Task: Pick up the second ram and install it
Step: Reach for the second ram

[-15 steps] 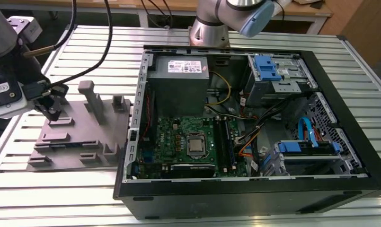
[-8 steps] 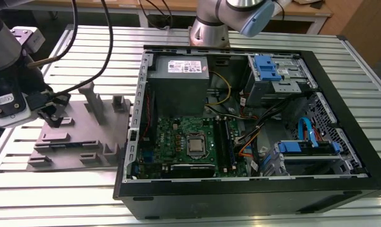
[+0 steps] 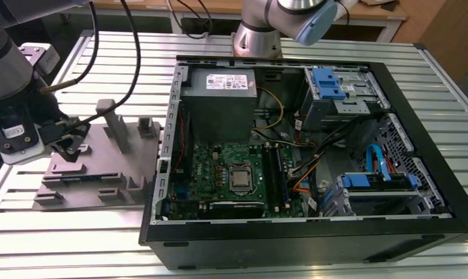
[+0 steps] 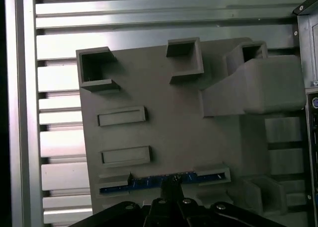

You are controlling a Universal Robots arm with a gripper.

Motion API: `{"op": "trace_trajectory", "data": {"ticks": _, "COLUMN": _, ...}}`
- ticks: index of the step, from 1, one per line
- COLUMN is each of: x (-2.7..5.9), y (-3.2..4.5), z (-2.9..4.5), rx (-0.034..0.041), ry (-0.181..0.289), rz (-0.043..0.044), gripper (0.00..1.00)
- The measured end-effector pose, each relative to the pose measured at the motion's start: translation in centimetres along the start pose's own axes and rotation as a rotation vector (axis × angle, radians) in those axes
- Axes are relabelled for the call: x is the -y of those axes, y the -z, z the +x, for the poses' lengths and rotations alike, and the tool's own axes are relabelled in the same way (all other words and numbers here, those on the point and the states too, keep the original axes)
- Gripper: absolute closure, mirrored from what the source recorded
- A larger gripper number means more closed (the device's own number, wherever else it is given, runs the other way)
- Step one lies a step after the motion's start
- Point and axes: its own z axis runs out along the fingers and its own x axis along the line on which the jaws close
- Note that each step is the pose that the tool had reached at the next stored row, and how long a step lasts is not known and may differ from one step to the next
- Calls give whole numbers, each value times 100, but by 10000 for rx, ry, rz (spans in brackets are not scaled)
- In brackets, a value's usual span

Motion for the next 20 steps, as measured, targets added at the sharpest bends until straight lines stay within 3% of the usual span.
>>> {"op": "trace_trajectory", "data": {"ticks": 15, "x": 85, "y": -271, "z": -9, "rx": -12, "ry": -1, "rz": 1, "gripper": 89}}
{"op": "trace_trajectory", "data": {"ticks": 20, "x": 87, "y": -277, "z": -10, "rx": -13, "ry": 0, "rz": 2, "gripper": 89}}
